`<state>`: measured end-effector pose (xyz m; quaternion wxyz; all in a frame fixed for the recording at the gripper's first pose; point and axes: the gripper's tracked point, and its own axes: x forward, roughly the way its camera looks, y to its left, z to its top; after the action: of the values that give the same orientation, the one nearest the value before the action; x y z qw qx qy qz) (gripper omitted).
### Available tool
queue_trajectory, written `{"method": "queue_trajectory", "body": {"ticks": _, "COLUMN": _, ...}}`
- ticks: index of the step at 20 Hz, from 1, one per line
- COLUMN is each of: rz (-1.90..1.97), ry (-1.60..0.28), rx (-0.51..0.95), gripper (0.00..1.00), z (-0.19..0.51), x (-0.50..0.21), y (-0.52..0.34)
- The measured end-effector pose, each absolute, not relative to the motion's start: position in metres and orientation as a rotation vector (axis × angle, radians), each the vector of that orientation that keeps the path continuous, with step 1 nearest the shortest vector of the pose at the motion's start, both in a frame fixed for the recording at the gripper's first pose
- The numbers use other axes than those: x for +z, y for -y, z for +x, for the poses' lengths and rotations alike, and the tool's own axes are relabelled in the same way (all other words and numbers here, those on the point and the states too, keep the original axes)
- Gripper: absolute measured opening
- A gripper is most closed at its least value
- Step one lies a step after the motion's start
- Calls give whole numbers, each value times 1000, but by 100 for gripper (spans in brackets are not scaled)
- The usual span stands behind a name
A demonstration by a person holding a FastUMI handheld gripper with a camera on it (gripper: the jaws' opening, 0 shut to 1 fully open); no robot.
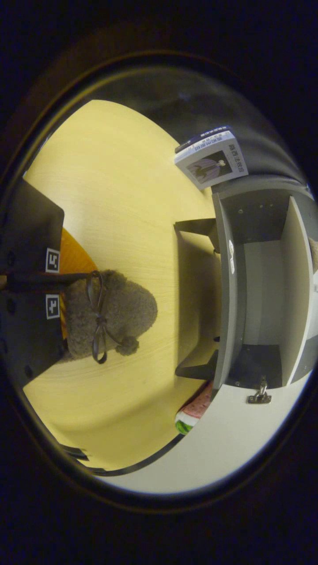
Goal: Open the shoe cabinet door, grab the shoes and put them into the shoe cabinet, then close the shoe cabinet door.
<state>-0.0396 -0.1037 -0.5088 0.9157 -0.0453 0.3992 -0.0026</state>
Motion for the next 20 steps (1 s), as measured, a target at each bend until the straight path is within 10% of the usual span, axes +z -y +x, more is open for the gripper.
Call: {"method": "queue_trajectory", "body": {"ticks": 20, "rz": -126, "ry": -453, "rx": 90, "gripper": 4, "z": 50, "x": -189, "y": 88}}
